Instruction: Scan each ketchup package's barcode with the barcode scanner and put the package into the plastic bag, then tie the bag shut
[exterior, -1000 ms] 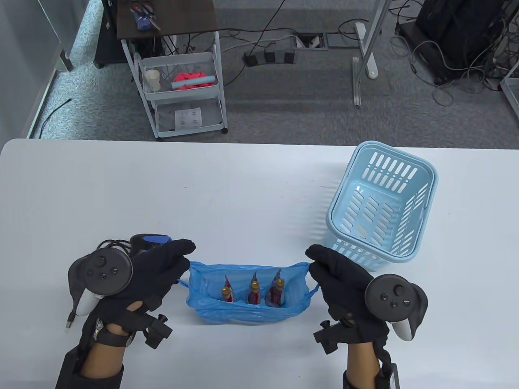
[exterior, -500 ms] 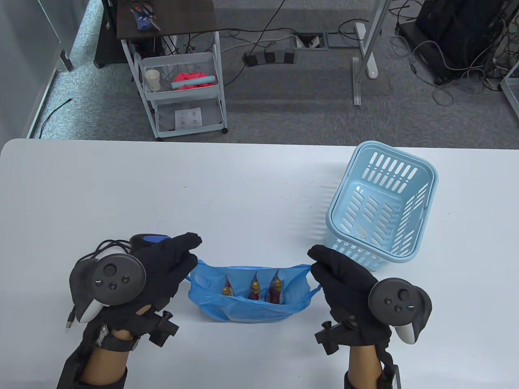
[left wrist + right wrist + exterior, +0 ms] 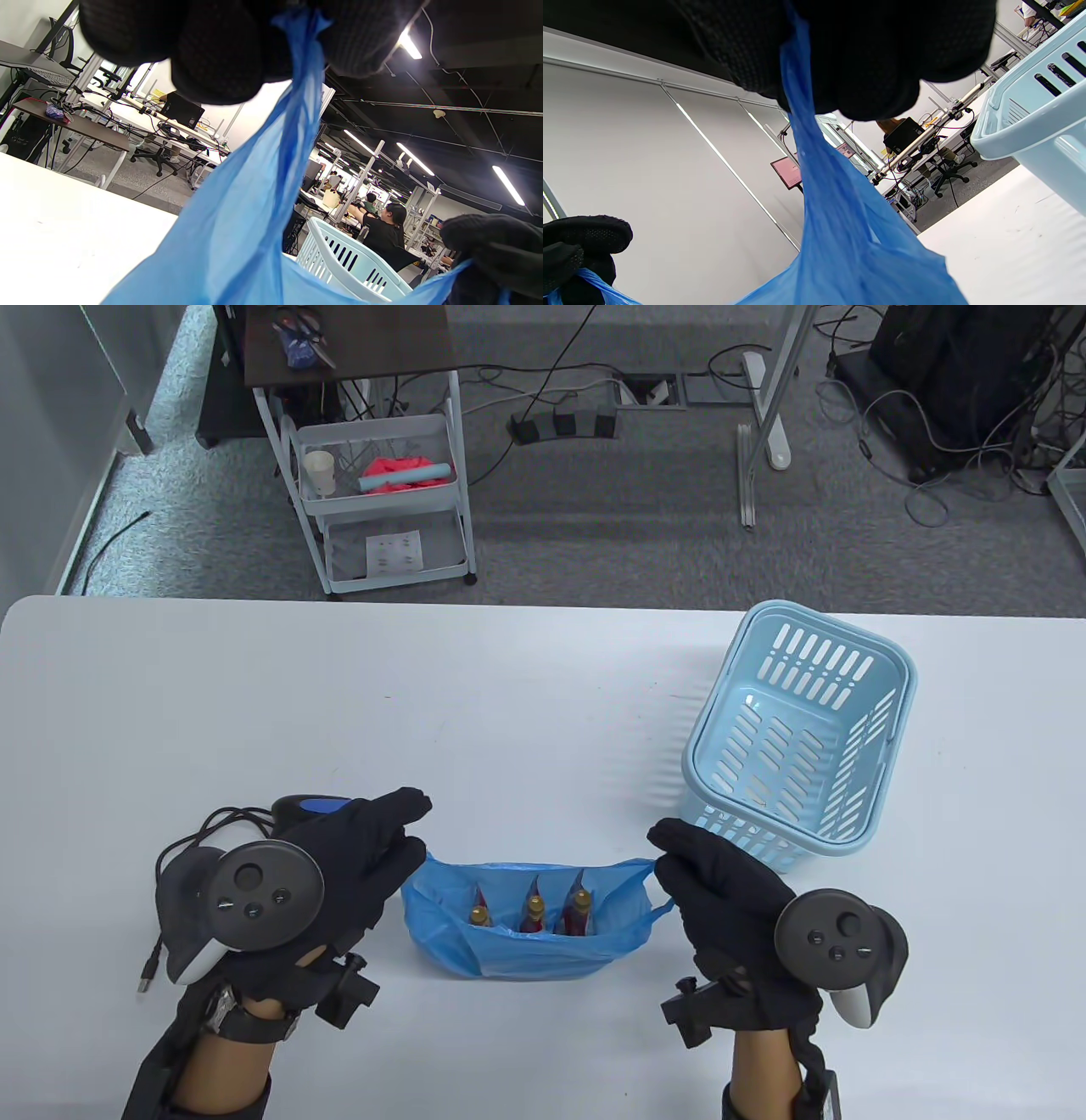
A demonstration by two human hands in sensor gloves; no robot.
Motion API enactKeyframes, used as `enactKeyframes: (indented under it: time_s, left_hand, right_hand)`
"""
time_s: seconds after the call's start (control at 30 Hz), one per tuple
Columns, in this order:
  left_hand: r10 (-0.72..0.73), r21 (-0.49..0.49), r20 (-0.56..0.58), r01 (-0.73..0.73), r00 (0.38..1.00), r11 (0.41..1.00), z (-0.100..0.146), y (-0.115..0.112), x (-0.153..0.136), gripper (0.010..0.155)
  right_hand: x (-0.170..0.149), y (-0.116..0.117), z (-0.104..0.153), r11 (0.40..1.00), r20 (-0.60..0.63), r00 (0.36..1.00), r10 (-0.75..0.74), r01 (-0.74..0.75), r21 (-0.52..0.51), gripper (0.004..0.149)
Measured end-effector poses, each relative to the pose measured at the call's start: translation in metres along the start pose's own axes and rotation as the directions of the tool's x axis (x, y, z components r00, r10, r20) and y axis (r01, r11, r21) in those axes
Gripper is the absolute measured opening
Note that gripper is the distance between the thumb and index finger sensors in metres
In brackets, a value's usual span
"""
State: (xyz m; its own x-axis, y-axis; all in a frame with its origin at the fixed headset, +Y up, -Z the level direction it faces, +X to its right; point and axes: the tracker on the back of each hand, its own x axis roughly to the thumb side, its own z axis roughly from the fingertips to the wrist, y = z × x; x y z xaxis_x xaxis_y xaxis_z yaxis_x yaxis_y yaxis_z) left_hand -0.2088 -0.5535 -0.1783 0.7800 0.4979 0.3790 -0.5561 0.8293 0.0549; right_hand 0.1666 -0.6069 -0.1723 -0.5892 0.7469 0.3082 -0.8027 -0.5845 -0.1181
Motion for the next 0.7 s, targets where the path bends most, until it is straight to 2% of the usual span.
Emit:
enactKeyframes:
  time_s: [0.13, 0.47, 0.57, 0.7]
  left_hand:
    - [0.037, -0.08, 0.015, -0.036, 0.999, 0.996, 0.002, -0.002, -0.005, 0.065]
    - [0.214, -0.153, 0.054, -0.204, 0.975, 0.967, 0.018, 0.001, -0.032, 0.098]
    - [0.247, -0.227, 0.04, -0.231, 0.968, 0.946, 0.022, -0.01, -0.045, 0.107]
    - [0.279, -0.339, 0.01, -0.26, 0.96, 0.904, 0.024, -0.04, -0.064, 0.115]
  right_hand:
    - [0.0, 0.0, 0.001, 1.0, -0.001, 1.0, 0.003, -0.003, -0.001, 0.04]
    - [0.0, 0.0, 0.001, 1.0, -0.005, 1.0, 0.008, -0.008, -0.001, 0.039]
    - [0.0, 0.0, 0.001, 1.0, -0.007, 1.0, 0.007, -0.007, 0.001, 0.039]
    - [0.0, 0.0, 0.0, 1.0, -0.008, 1.0, 0.005, -0.005, 0.003, 0.039]
